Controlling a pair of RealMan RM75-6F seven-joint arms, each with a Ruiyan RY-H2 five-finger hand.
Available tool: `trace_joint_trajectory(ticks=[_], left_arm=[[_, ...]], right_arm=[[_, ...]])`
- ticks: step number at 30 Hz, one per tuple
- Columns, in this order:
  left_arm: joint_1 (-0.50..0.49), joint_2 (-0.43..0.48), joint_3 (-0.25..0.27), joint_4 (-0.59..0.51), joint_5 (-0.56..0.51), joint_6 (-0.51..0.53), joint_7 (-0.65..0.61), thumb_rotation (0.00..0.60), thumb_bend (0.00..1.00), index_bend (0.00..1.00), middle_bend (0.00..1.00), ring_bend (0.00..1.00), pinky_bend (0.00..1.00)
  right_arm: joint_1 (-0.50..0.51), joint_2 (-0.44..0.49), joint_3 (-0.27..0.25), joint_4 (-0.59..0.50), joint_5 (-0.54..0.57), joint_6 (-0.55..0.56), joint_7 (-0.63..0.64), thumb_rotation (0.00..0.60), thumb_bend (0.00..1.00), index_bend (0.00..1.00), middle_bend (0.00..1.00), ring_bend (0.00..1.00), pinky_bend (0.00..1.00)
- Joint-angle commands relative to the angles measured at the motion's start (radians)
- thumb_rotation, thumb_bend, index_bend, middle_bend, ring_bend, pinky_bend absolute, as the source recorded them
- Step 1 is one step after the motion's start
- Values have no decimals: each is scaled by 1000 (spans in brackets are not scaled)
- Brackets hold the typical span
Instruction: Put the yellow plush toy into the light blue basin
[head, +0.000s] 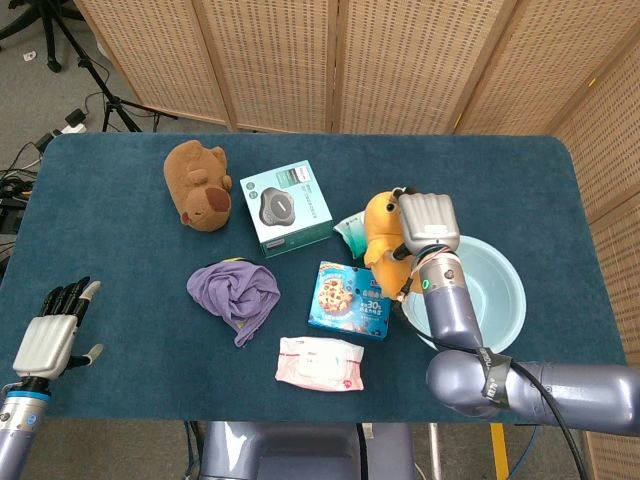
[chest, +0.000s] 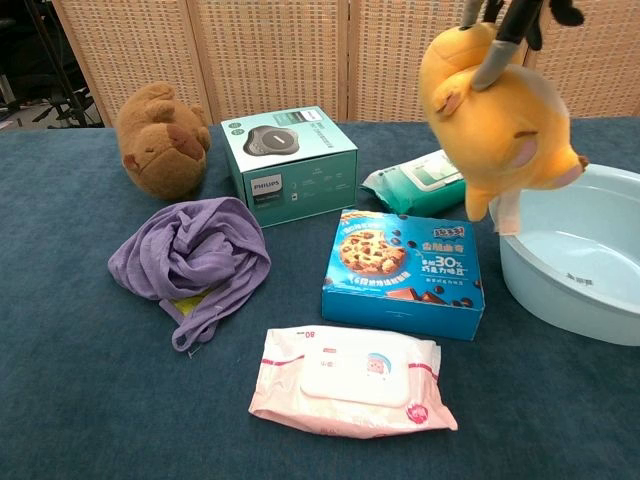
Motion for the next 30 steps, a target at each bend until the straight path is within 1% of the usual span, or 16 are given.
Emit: trace_joint_trajectory(ticks=[1, 5, 9, 17, 23, 30], left_arm=[[-1, -2, 2, -2, 1, -4, 2, 600, 232, 0, 0, 0, 0], [-2, -2, 4, -4, 5, -4, 7, 600, 232, 0, 0, 0, 0], [-1, -3, 5, -7, 6, -2, 11, 600, 233, 0, 0, 0, 0], [-1, -3, 5, -9, 4, -4, 13, 600, 234, 0, 0, 0, 0], [-3, -3, 9, -11, 11, -7, 12, 600, 233, 0, 0, 0, 0], [-1, 0, 10, -16, 20, 3, 11, 600, 233, 0, 0, 0, 0]], right_arm=[[-29, 28, -10, 11, -3, 4, 8, 600, 337, 710, 618, 591, 740], [-68, 60, -26, 31, -4, 4, 14, 600, 337, 710, 618, 591, 740], [-115, 99, -27, 45, -4, -25, 40, 600, 337, 710, 618, 591, 740], [-176, 153, -38, 63, 9, -61, 55, 600, 337, 711, 618, 591, 740], [-232, 188, -44, 55, -4, -99, 92, 600, 337, 710, 618, 591, 740], [-281, 217, -55, 32, -31, -114, 123, 600, 337, 710, 614, 591, 740]])
